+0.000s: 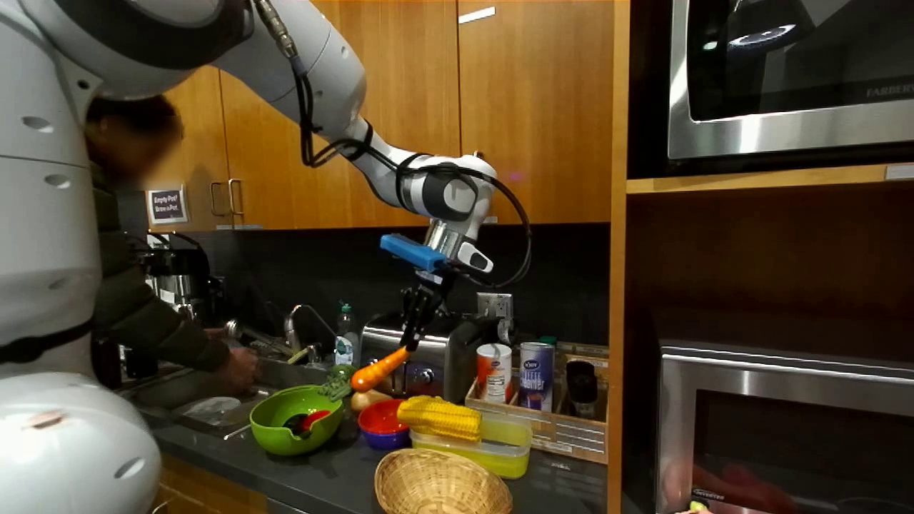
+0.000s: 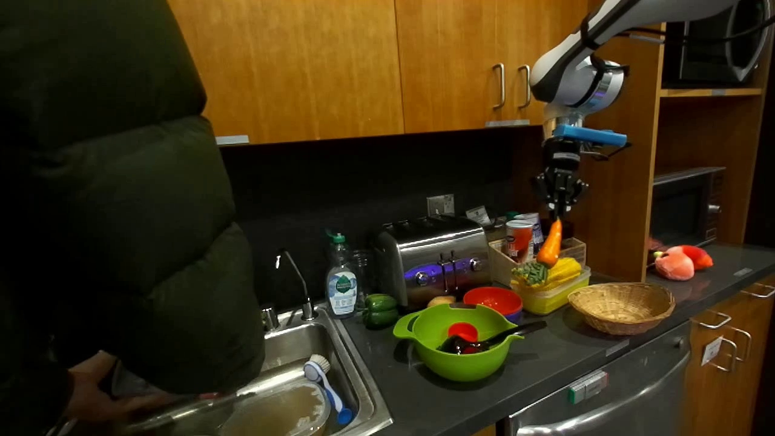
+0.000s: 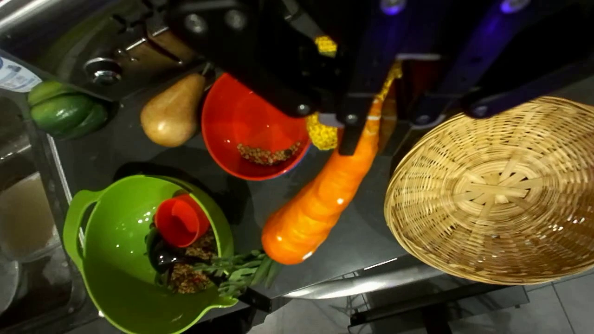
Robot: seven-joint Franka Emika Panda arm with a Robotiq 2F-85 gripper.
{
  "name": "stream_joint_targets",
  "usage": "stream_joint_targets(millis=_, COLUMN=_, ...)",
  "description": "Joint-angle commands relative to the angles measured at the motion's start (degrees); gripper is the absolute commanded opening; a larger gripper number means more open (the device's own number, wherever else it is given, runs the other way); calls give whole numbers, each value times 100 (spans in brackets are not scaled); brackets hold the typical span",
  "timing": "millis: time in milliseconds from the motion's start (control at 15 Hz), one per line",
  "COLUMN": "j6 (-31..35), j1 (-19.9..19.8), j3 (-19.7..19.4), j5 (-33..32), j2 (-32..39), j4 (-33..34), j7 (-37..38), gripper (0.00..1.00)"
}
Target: Put the carrot in the red bowl
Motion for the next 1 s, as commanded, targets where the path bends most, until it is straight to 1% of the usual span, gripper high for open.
stream_joint_targets(millis=0, j6=-211, j1=80, j3=69, j5=24, j2=154, j4=180, j7=72, gripper=4)
stream_joint_targets(millis=933, j6=-823, j1=142, j3=174, j5=15, j2=567, j4=629, j7=-15, gripper=4)
